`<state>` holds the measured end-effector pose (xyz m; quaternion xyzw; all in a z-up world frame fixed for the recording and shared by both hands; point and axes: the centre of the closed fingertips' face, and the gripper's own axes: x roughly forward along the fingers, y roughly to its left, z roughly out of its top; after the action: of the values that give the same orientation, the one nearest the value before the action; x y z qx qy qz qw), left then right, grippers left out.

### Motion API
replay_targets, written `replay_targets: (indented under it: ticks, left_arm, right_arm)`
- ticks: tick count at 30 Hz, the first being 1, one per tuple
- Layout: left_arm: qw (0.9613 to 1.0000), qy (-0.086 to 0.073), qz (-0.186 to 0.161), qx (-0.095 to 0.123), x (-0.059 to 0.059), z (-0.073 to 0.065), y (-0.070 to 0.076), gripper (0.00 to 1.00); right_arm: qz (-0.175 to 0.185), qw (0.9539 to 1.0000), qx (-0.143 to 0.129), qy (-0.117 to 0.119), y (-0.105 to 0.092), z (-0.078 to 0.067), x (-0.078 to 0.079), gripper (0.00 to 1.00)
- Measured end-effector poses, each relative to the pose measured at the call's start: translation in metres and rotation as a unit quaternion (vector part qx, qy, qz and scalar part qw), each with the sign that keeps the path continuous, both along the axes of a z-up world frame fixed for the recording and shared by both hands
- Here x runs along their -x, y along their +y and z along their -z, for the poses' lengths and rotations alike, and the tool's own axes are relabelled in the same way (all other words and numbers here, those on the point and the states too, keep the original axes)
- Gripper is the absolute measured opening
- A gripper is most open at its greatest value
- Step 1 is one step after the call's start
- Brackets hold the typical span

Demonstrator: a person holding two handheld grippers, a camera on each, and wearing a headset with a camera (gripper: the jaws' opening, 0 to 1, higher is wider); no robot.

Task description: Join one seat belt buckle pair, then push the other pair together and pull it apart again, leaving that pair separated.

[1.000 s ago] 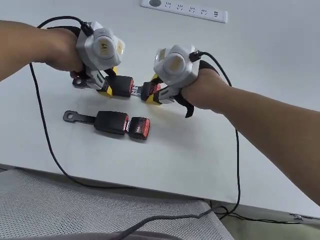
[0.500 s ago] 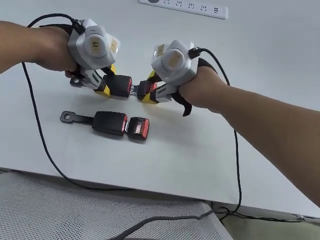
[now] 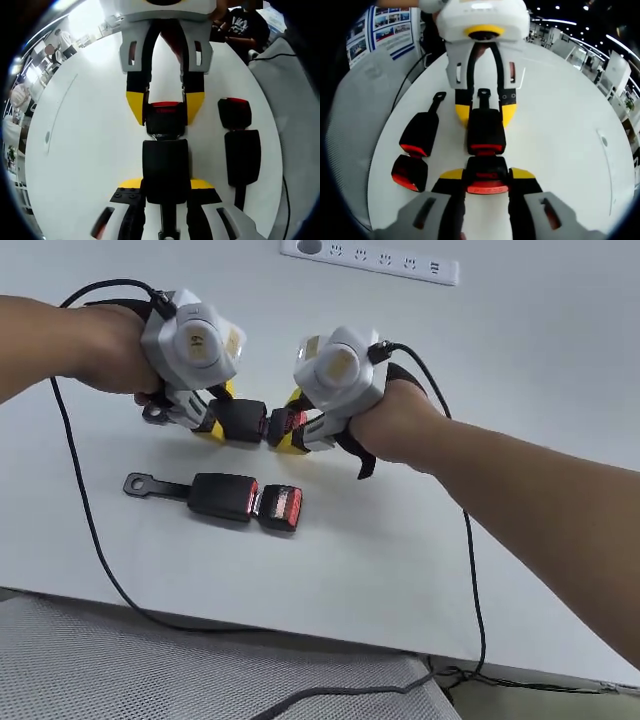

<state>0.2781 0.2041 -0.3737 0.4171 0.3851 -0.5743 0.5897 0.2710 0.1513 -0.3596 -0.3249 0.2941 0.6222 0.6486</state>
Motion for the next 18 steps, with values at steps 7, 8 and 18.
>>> replay_targets:
  ticks: [7, 8, 18]
  left_arm:
    - [1.0000, 0.000, -0.004, 0.000, 0.0008, -0.0010, 0.0001, 0.31]
    - [1.0000, -0.001, -0.004, 0.000, 0.0010, -0.0012, 0.0002, 0.31]
    - [0.9999, -0.002, -0.010, 0.002, 0.0022, -0.0021, 0.0010, 0.31]
  right_arm:
    - [0.002, 1.0000, 0.001, -0.003, -0.0004, -0.0007, 0.0013, 0.31]
    - [0.004, 1.0000, 0.000, -0.002, -0.0004, -0.0008, 0.0015, 0.31]
    - [0.007, 1.0000, -0.004, -0.003, -0.0028, -0.0022, 0.0048, 0.32]
